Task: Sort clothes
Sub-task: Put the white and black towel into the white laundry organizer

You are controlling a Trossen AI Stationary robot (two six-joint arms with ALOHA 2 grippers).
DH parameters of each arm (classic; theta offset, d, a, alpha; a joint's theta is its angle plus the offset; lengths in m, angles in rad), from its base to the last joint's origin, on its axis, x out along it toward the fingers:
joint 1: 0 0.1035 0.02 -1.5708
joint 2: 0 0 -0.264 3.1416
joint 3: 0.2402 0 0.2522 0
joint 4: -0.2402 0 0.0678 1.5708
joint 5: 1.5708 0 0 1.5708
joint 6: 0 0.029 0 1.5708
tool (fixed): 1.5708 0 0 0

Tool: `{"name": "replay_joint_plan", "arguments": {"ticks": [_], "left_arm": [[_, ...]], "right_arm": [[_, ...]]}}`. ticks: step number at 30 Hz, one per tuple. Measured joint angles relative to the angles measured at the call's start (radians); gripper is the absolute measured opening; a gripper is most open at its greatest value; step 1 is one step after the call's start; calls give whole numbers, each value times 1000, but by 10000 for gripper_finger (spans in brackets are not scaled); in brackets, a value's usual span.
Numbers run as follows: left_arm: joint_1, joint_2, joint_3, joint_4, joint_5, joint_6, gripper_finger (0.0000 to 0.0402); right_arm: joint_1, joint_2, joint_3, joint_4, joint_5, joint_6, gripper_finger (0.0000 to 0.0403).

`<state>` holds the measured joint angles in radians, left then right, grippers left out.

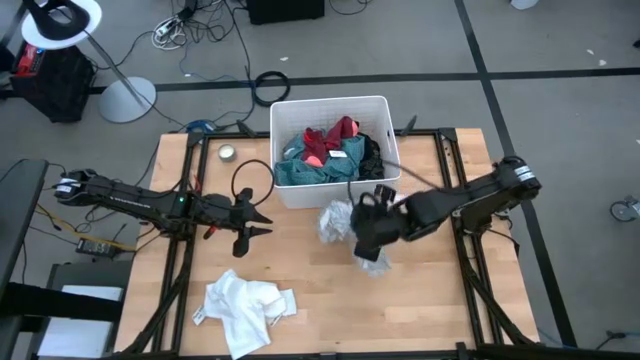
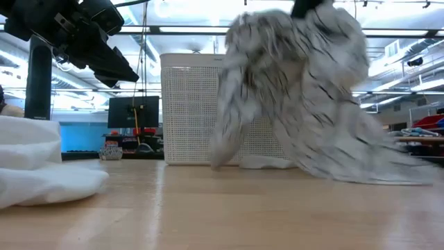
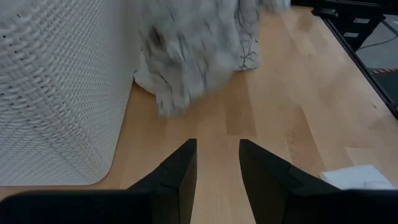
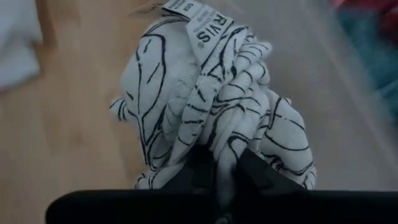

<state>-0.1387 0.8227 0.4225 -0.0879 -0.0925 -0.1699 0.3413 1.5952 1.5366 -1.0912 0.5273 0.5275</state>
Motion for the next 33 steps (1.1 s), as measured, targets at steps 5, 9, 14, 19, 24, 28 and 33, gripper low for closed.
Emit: {"name": "replay_joint_plan", "arguments": {"ticks": [5,9,14,19,24,28,33], "left_arm": [[0,0,0,14,0,9,126],[0,0,0,16,0,9,126],[0,0,0,15,0,10,126],[0,0,0,15,0,11,126],[0,0,0,16,-1,11,126],[0,0,0,15,-1,12,126],[0,0,0,15,-1,12,126]], "right_arm": [[-60,-8,151,-6,70,-132,22],[-126,-9,258,9,130,-239,22],[-208,-9,375,67,143,-388,22],[-287,-9,473,208,142,-557,22],[-369,-10,524,372,143,-707,21],[-440,-10,527,469,130,-775,21],[-535,-3,527,425,44,-726,21]]}}
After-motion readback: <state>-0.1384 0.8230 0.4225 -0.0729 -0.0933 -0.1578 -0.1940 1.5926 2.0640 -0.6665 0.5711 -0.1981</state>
